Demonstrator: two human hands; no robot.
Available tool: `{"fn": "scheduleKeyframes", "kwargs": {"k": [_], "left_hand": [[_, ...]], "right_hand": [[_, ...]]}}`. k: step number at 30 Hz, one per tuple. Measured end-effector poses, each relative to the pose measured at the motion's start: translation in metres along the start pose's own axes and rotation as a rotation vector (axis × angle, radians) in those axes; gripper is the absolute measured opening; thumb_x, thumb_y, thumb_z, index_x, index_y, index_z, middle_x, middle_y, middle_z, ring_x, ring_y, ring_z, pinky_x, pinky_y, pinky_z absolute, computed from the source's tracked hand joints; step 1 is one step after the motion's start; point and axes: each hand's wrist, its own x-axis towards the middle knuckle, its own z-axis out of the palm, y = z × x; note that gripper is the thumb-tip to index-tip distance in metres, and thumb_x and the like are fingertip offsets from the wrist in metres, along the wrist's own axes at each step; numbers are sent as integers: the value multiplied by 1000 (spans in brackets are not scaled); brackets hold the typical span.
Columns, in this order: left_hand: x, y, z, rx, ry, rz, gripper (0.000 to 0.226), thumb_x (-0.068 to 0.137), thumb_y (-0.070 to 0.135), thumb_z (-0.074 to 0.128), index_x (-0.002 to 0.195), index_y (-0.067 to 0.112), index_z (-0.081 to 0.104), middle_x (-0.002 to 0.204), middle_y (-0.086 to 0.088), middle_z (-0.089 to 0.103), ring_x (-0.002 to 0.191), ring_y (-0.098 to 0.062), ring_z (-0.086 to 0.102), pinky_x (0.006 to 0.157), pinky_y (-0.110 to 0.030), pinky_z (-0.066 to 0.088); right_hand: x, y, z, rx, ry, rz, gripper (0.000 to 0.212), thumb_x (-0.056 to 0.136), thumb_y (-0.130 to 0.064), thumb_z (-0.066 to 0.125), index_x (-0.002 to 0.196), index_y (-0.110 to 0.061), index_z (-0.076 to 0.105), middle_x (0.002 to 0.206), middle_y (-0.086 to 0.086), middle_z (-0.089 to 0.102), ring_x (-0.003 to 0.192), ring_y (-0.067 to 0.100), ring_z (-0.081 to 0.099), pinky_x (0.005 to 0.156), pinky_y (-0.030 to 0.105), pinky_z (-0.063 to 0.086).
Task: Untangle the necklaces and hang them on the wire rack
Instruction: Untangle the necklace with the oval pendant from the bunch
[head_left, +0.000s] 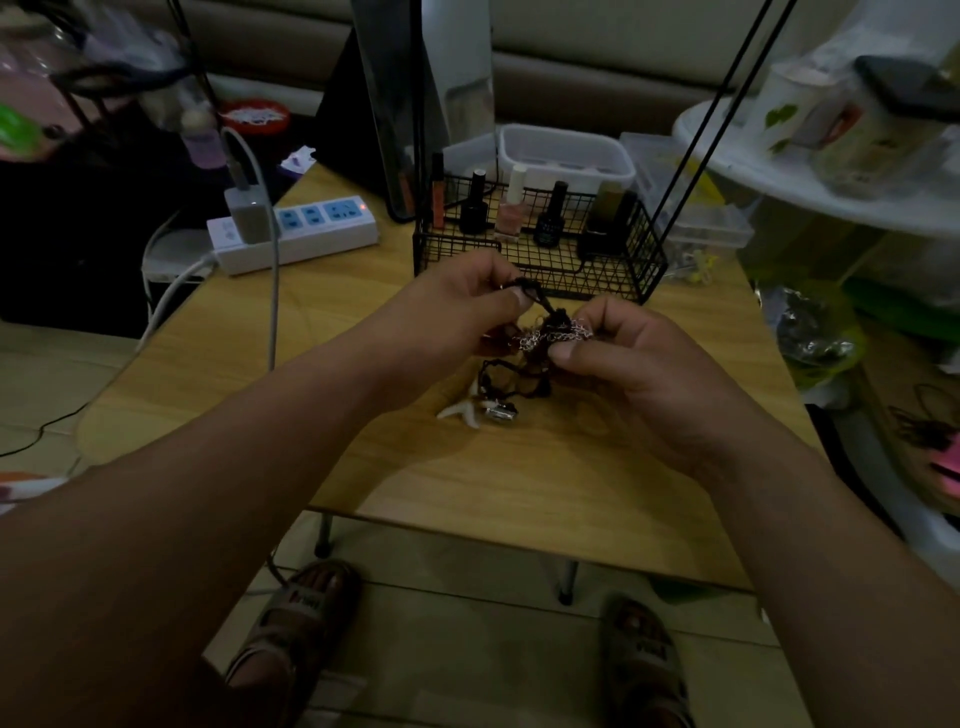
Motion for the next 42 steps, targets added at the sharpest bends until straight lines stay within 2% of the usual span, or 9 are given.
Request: {"fn": "scheduleKeyframes", "kwargs": {"k": [4, 9, 14, 20, 27, 30, 32, 36, 42], "left_hand": [[1, -2, 3, -58, 22, -73, 11, 104, 25, 61, 100, 14, 61, 74, 1, 59, 69, -11, 60, 79, -40, 52], [3, -5, 6, -199, 17, -167, 23, 104, 29, 62, 90, 11, 63, 77, -2, 65, 70, -12, 66, 91, -45, 54], [3, -10, 9, -270, -34, -173, 26, 105, 22, 57, 114, 0, 67, 107, -17, 74, 99, -27, 73, 100, -46, 55], [1, -13, 9, -139, -104, -130, 26, 99, 11, 68, 125, 8, 67, 115, -15, 76, 107, -22, 74, 96, -33, 58], [3, -15, 6, -155, -98, -143, 23, 97, 7, 67, 121, 7, 68, 118, -24, 72, 103, -27, 70, 100, -48, 55], [4, -14, 3, -217, -96, -145, 25, 99, 6, 62, 124, 6, 67, 119, -19, 74, 104, -25, 71, 82, -32, 58], [2, -13, 3, -265, -143, -165, 29, 98, 12, 67, 127, 5, 66, 115, -17, 75, 101, -28, 68, 85, -33, 53], [-2, -11, 6, -181, -252, -150, 31, 94, 16, 73, 124, 11, 68, 89, -3, 66, 77, -16, 51, 64, -26, 39], [0, -7, 6, -180, -155, -186, 14, 105, 13, 56, 108, 12, 70, 87, -4, 68, 66, -8, 55, 51, -19, 39]], "right_hand": [[0, 1, 3, 110, -49, -5, 21, 82, -3, 73, 91, -12, 57, 95, 21, 69, 91, 39, 68, 88, 48, 53], [1, 1, 4, 62, 59, -30, 21, 90, 5, 69, 94, -13, 59, 81, 8, 65, 78, 19, 66, 76, 32, 55], [1, 3, 8, -91, 153, -96, 17, 91, -1, 72, 93, -16, 64, 92, 16, 70, 86, 31, 69, 85, 53, 56], [-4, -5, 8, -145, 101, -103, 22, 96, 9, 55, 108, -9, 60, 98, 8, 79, 96, 27, 75, 87, 43, 59], [-6, -9, 8, -64, 170, -50, 15, 99, 1, 57, 111, -8, 62, 95, 10, 79, 88, 27, 78, 82, 44, 63], [-6, -8, 1, -26, 109, -14, 18, 100, 0, 57, 115, -9, 62, 102, 10, 79, 94, 26, 76, 83, 43, 59], [-8, -8, 0, -91, 66, -42, 21, 100, 0, 56, 118, -11, 62, 102, 8, 80, 91, 21, 74, 77, 32, 57], [-11, -15, 0, -138, -4, -105, 30, 101, 5, 52, 123, -13, 61, 110, 1, 79, 90, 18, 73, 66, 24, 54], [-7, -18, -9, -11, 294, -120, 18, 101, 1, 53, 109, -10, 65, 94, 9, 77, 75, 24, 72, 57, 31, 54]]}}
